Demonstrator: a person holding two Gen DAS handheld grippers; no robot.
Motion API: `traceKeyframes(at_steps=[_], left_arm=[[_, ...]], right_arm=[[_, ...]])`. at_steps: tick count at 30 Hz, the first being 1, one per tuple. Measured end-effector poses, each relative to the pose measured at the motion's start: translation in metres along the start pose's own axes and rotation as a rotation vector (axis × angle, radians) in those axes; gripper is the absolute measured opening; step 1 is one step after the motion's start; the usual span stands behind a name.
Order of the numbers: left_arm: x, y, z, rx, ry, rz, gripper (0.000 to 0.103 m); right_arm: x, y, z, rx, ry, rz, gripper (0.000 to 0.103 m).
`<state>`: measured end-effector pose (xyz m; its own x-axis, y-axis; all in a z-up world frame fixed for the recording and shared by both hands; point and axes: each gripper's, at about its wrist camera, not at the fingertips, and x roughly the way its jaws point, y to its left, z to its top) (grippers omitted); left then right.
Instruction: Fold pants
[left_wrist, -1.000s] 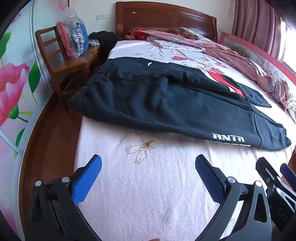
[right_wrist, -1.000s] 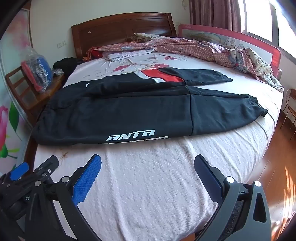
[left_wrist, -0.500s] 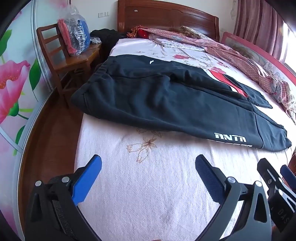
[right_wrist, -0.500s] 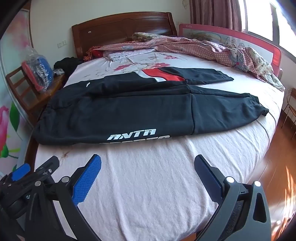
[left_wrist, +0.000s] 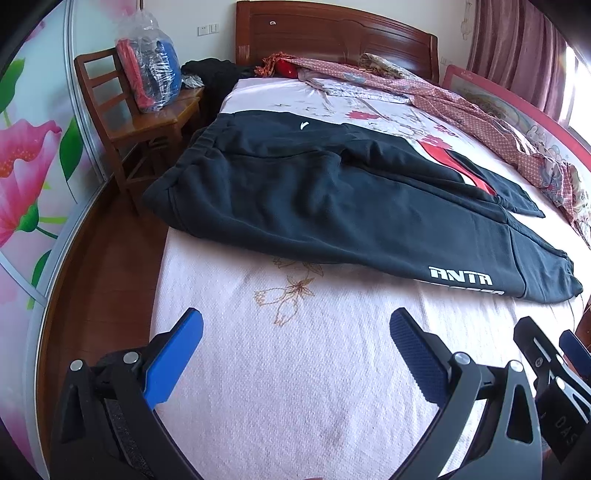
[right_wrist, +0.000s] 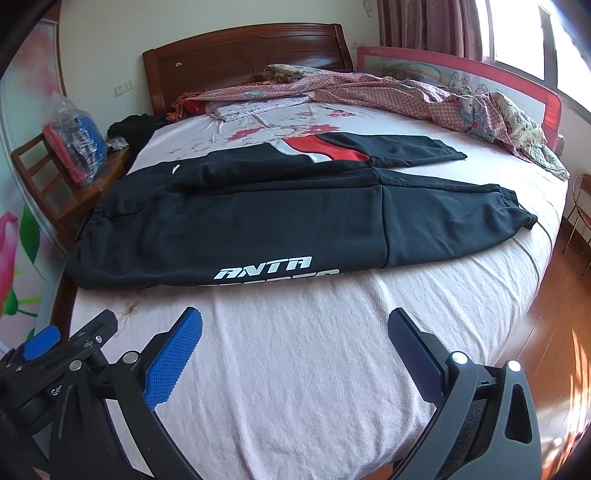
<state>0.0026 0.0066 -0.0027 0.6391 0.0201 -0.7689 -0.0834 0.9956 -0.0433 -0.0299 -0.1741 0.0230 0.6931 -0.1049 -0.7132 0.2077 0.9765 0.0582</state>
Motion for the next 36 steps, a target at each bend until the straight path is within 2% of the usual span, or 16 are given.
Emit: traceKeyframes(at_steps=[10,20,36], left_arm=[[0.005,0.007,0.002,0.006,0.001,0.095,0.101],[0.001,0.002,0.002,0.028,-0.018,0.097,0.101],[0.007,0.004,0.002,0.015,0.010,0.081,0.101]], right_arm=[[0.010,-0.014,0.007,0.039,0.024,-0.060,0.100],[0.011,-0.020,0.008,0.053,0.027,-0.068,0.100],[0.012,-0.016,0.007,0.043,0.028,-0.056,0.100]])
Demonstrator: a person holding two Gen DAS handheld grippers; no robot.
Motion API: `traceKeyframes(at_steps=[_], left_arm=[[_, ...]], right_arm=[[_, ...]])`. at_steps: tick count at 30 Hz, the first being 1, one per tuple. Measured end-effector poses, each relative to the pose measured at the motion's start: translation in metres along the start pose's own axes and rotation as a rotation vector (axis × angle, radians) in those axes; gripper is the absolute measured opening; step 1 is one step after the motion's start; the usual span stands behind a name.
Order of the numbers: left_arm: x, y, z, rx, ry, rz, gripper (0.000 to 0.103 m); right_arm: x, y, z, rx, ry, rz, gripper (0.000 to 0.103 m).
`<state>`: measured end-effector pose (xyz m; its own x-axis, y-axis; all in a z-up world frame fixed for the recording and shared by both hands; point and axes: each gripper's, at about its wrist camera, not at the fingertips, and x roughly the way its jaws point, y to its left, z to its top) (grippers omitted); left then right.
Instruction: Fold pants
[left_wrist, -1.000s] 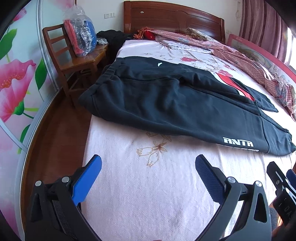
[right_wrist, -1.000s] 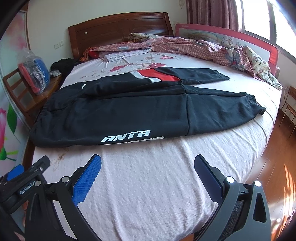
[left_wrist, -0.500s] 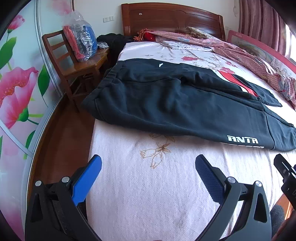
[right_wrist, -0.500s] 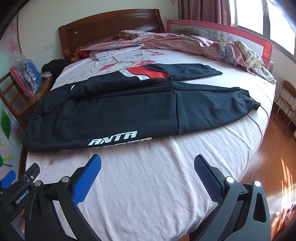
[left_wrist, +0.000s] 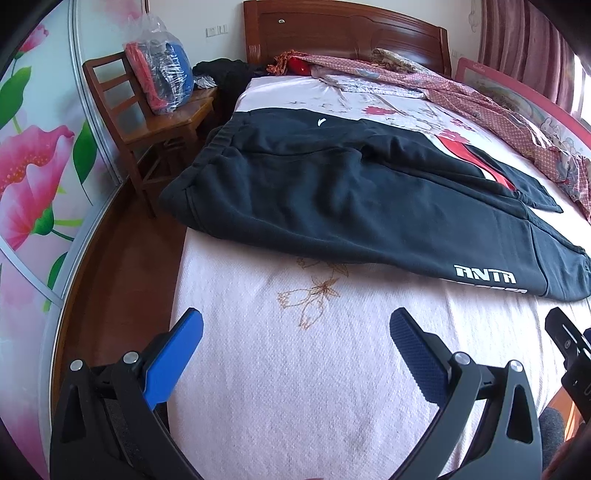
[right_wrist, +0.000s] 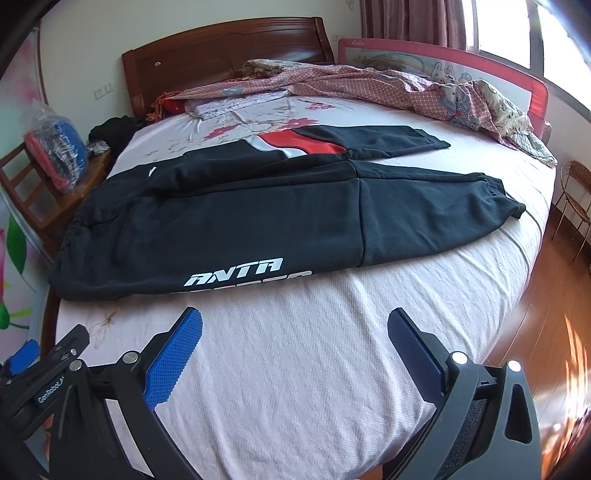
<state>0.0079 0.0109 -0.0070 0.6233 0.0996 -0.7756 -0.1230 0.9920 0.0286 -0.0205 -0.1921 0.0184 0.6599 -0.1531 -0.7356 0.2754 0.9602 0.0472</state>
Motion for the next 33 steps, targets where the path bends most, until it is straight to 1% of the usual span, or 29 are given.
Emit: traceKeyframes(at_steps=[33], left_arm=[[-0.0004,-0.0013,-0.0004,0.001,0.003,-0.012,0.101]], right_arm=[[-0.0006,0.0011,-0.0007,-0.002,0.001,0.013,0.100]])
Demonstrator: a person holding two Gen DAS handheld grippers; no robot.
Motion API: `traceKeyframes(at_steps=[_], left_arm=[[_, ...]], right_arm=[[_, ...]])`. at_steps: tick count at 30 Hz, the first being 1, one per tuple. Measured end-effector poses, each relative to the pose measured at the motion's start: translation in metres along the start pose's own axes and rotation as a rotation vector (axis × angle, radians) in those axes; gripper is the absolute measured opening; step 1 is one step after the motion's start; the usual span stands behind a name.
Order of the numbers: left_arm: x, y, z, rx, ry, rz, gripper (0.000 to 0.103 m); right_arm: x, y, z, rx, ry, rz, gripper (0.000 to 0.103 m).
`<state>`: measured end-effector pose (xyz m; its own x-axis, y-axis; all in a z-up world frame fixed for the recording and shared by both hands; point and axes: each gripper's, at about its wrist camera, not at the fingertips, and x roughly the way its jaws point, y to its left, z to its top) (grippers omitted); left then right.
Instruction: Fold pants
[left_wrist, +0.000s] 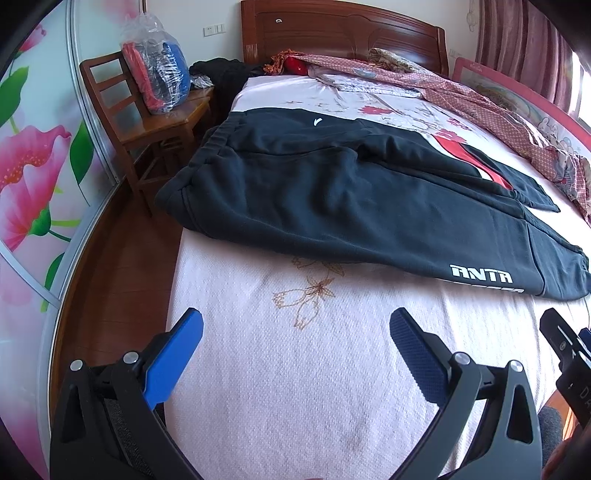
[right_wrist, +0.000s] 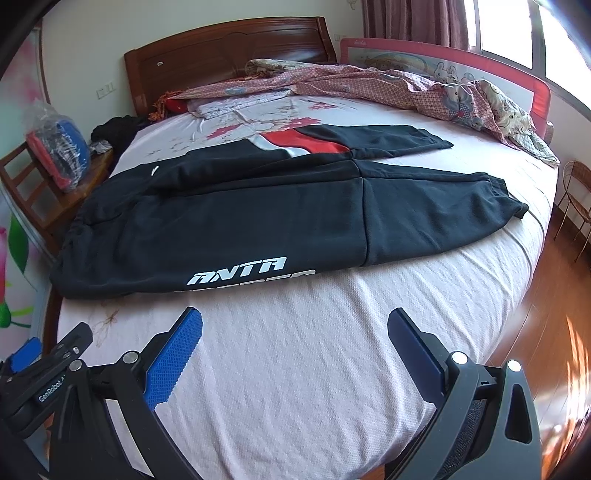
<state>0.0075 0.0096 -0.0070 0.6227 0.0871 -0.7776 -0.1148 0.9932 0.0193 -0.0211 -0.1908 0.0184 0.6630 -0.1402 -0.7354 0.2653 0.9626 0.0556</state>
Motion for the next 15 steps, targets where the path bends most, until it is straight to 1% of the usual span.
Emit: traceKeyframes(at_steps=[7,9,11,12,13,15], left_arm=[[0.002,0.001,0.001,-0.001,0.011,-0.003,0.101],[0.007,0.005,0.005,-0.017,0.038,-0.029,0.101],[0.019,0.016,0.014,-0.071,0.090,-0.093,0.101],[0.027,0.024,0.020,-0.109,0.121,-0.140,0.101],[0.036,0.037,0.027,-0.173,0.154,-0.208,0.101],[0.055,0.062,0.038,-0.303,0.200,-0.321,0.101]], right_arm=[[0.001,-0.001,0.000,0.002,0.008,0.009,0.100],[0.002,-0.005,0.000,0.017,0.012,0.009,0.100],[0.004,-0.008,0.000,0.026,0.023,0.009,0.100],[0.006,-0.009,-0.001,0.030,0.027,0.002,0.100],[0.008,-0.010,-0.002,0.032,0.031,0.002,0.100],[0.012,-0.010,-0.002,0.030,0.047,0.002,0.100]])
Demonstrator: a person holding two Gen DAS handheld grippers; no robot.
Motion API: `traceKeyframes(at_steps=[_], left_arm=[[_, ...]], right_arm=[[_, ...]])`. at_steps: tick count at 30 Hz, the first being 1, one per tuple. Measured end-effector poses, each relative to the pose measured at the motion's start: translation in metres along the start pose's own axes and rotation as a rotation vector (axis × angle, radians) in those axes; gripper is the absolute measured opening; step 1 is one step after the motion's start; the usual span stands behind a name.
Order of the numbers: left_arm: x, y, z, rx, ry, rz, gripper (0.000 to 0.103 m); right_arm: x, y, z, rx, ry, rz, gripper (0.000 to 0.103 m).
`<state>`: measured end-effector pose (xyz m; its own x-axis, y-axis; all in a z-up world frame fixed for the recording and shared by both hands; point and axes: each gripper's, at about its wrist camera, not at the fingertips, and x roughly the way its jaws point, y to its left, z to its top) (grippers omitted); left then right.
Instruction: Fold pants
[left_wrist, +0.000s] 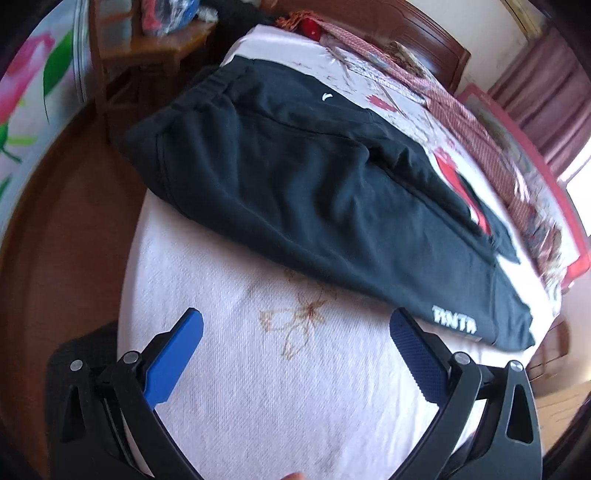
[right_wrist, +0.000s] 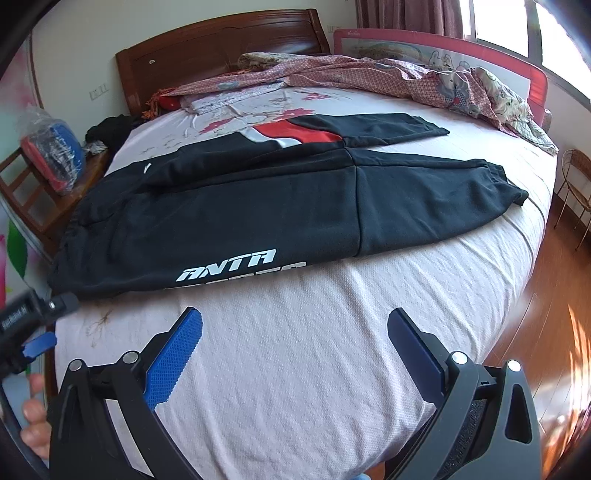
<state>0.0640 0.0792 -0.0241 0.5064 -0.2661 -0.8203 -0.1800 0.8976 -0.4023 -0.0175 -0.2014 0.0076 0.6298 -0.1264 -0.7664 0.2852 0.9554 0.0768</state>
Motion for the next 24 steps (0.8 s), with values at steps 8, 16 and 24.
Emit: traceKeyframes(at_steps=[8,16,24], left_arm=[[0.041,0.077,0.050,-0.431,0.146,-0.315,0.101],[0.055,0.087,0.053,-0.584,0.158,-0.439,0.100],[0.062,0.087,0.065,-0.608,0.102,-0.455,0.096]], right_arm=[[0.009,0.005,0.002,-0.009,0.020,-0.003,0.100],[0.013,0.009,0.002,-0.020,0.042,0.011,0.100],[0.016,0.010,0.001,-0.023,0.056,0.012,0.100]])
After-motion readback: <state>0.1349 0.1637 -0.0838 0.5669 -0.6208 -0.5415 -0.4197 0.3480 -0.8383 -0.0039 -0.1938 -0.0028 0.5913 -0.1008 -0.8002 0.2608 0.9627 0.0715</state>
